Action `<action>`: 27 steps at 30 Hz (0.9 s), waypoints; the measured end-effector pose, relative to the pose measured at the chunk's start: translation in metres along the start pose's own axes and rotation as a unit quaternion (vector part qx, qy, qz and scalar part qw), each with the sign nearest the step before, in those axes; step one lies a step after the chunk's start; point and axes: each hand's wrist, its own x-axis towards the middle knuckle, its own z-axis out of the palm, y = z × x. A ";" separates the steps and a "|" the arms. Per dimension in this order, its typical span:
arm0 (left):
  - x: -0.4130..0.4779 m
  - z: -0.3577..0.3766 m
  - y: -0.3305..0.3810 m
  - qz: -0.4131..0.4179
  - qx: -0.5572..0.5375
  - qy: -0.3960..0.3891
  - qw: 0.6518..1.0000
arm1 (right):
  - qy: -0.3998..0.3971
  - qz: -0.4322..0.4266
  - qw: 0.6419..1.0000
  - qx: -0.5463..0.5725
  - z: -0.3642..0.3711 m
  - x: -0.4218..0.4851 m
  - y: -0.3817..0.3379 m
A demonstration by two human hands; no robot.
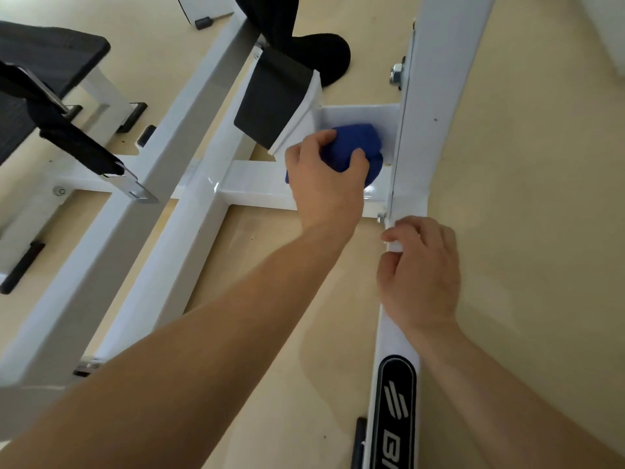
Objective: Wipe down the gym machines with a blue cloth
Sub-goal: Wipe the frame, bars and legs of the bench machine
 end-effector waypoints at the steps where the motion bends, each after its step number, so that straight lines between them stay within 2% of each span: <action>1: 0.000 0.001 0.003 0.025 -0.007 -0.007 1.000 | 0.012 0.040 0.999 0.003 0.000 0.000 -0.001; 4: 0.007 0.008 0.013 0.081 0.008 -0.009 0.997 | -0.001 0.119 0.992 0.031 0.004 0.003 -0.001; 8: 0.015 0.014 0.013 0.122 0.060 0.008 0.991 | -0.004 0.110 0.994 0.021 0.003 0.001 -0.001; 15: 0.004 0.030 -0.013 0.065 0.120 -0.031 0.990 | 0.000 0.098 0.995 0.010 0.001 0.002 -0.003; 19: 0.007 0.025 -0.016 0.064 0.142 -0.042 0.987 | -0.004 0.099 0.995 0.016 0.006 0.000 -0.006; 27: 0.036 0.003 0.017 0.215 0.073 0.022 0.974 | 0.004 0.087 0.996 0.014 0.008 0.007 -0.013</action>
